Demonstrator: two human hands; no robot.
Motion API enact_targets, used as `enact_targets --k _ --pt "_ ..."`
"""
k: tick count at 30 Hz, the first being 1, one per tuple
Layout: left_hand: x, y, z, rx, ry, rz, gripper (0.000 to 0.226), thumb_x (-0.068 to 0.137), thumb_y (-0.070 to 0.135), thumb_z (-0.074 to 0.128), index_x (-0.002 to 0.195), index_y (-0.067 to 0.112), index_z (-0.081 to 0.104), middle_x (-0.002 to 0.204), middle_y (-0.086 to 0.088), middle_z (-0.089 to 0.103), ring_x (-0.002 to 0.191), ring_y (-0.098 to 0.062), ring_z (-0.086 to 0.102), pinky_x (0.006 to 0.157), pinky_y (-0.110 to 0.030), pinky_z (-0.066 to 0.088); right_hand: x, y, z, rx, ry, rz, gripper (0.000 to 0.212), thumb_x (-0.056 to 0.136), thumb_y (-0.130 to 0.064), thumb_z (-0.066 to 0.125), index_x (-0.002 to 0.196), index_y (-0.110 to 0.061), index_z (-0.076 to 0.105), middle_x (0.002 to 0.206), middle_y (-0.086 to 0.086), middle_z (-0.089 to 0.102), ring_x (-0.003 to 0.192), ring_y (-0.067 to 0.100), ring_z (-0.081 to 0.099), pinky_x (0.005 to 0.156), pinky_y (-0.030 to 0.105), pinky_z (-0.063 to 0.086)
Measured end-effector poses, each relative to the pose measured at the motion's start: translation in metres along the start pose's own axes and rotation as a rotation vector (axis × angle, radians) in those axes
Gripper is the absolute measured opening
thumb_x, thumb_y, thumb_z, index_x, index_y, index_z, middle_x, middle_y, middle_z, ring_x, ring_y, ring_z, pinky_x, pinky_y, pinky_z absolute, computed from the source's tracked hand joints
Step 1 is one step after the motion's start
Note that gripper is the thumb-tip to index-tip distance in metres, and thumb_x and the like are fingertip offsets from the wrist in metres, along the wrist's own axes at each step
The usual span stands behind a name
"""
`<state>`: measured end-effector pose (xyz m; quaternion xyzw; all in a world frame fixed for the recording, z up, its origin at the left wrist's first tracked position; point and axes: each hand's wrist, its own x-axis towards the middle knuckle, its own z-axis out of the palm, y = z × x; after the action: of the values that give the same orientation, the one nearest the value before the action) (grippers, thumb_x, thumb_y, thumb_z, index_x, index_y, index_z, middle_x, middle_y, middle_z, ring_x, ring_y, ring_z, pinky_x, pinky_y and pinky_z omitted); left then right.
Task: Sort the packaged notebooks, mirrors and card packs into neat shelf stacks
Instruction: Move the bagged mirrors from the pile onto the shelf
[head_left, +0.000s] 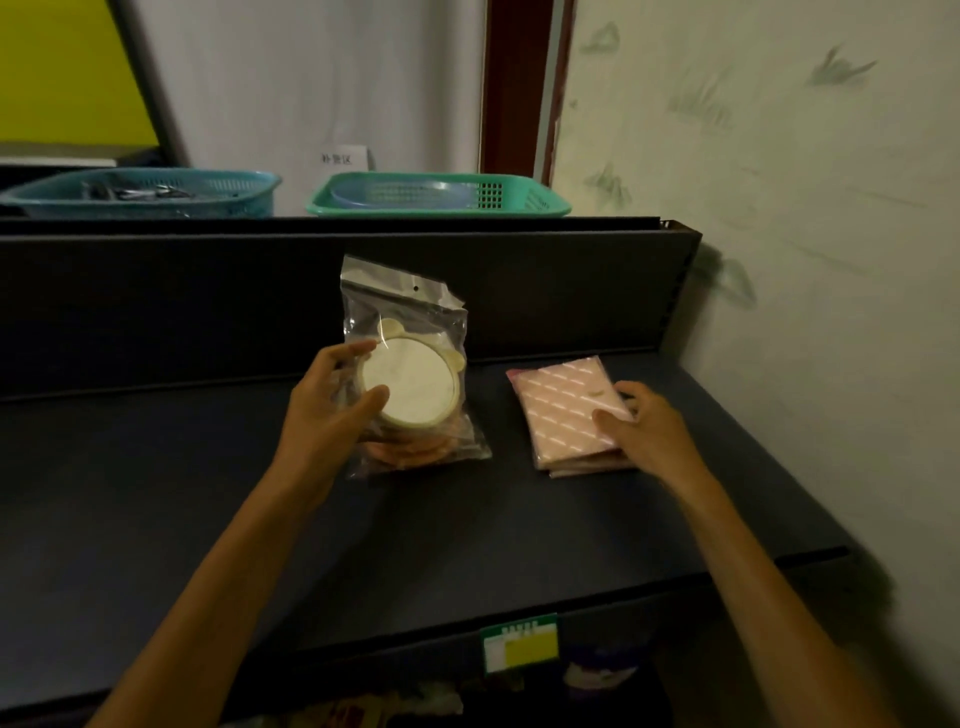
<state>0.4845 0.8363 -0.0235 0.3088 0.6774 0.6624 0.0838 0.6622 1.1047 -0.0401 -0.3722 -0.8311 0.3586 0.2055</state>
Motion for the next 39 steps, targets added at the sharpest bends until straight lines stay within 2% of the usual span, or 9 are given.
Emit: enact_targets --k 4,7,15,19,22,26,30,35,39 --pt "-0.007 0.003 0.0 0.011 0.037 -0.018 0.045 0.087 0.005 0.059 0.116 0.038 0.05 0.137 0.0 0.042 0.115 -0.023 0.054 0.066 -0.026 0.059 0.003 0.003 0.001 -0.236 0.021 -0.04 0.06 0.085 -0.032 0.063 0.138 -0.013 0.041 0.129 0.014 0.05 0.113 0.031 0.05 0.093 0.04 0.042" --pt "-0.01 0.002 -0.003 0.032 0.059 -0.05 0.046 0.087 0.007 0.06 0.122 0.033 0.048 0.138 -0.002 0.041 0.113 -0.024 0.055 0.065 -0.026 0.059 0.006 -0.001 0.001 -0.425 0.07 -0.154 0.055 0.085 -0.034 0.062 0.134 -0.014 0.046 0.128 0.014 0.05 0.118 0.032 0.044 0.097 0.043 0.039" --pt "-0.003 0.002 -0.002 0.017 0.043 -0.136 0.047 0.087 0.01 0.062 0.128 0.029 0.048 0.135 -0.003 0.043 0.111 -0.025 0.057 0.068 -0.035 0.06 0.008 -0.041 0.03 -0.315 -0.097 -0.415 0.047 0.088 -0.031 0.06 0.131 -0.021 0.048 0.132 0.004 0.05 0.122 0.023 0.043 0.103 0.034 0.031" --pt "0.001 0.001 0.009 0.059 0.004 -0.187 0.047 0.085 0.012 0.065 0.124 0.033 0.048 0.136 -0.001 0.042 0.104 -0.02 0.058 0.062 -0.029 0.059 0.003 -0.049 0.039 -0.253 -0.126 -0.447 0.045 0.089 -0.03 0.06 0.132 -0.022 0.049 0.133 0.001 0.05 0.125 0.019 0.044 0.108 0.035 0.032" --pt "0.003 -0.004 0.007 0.218 -0.022 -0.197 0.054 0.082 0.018 0.069 0.126 0.037 0.044 0.138 -0.005 0.042 0.107 -0.029 0.06 0.065 -0.031 0.06 0.001 -0.049 0.04 -0.23 -0.118 -0.458 0.043 0.089 -0.03 0.059 0.13 -0.022 0.05 0.132 0.001 0.052 0.123 0.018 0.045 0.108 0.036 0.034" --pt "0.004 -0.005 0.005 0.492 0.039 -0.121 0.068 0.079 0.026 0.073 0.138 0.027 0.039 0.135 -0.006 0.049 0.116 -0.025 0.054 0.086 -0.039 0.055 0.001 -0.046 0.039 -0.23 -0.106 -0.451 0.042 0.09 -0.029 0.059 0.13 -0.022 0.05 0.131 0.0 0.052 0.121 0.016 0.046 0.105 0.031 0.033" --pt "0.002 -0.006 0.004 0.671 0.055 -0.04 0.066 0.078 0.037 0.073 0.136 0.027 0.042 0.123 -0.004 0.057 0.11 -0.021 0.055 0.082 -0.032 0.05 0.0 -0.047 0.038 -0.225 -0.1 -0.454 0.041 0.09 -0.028 0.059 0.129 -0.021 0.051 0.131 0.002 0.053 0.12 0.017 0.047 0.103 0.03 0.033" --pt "0.002 -0.011 -0.001 0.883 0.011 -0.034 0.064 0.081 0.046 0.065 0.137 0.026 0.043 0.129 -0.007 0.047 0.122 -0.024 0.038 0.094 -0.04 0.041 0.001 -0.045 0.038 -0.227 -0.13 -0.439 0.042 0.09 -0.029 0.059 0.13 -0.022 0.049 0.133 0.002 0.051 0.123 0.019 0.046 0.107 0.034 0.034" --pt "0.002 -0.005 -0.005 0.921 -0.005 -0.017 0.061 0.083 0.048 0.063 0.137 0.025 0.044 0.135 -0.006 0.043 0.125 -0.024 0.036 0.097 -0.041 0.039 0.001 -0.046 0.04 -0.208 -0.124 -0.443 0.042 0.088 -0.03 0.06 0.129 -0.024 0.05 0.132 0.001 0.052 0.121 0.018 0.046 0.106 0.036 0.036"
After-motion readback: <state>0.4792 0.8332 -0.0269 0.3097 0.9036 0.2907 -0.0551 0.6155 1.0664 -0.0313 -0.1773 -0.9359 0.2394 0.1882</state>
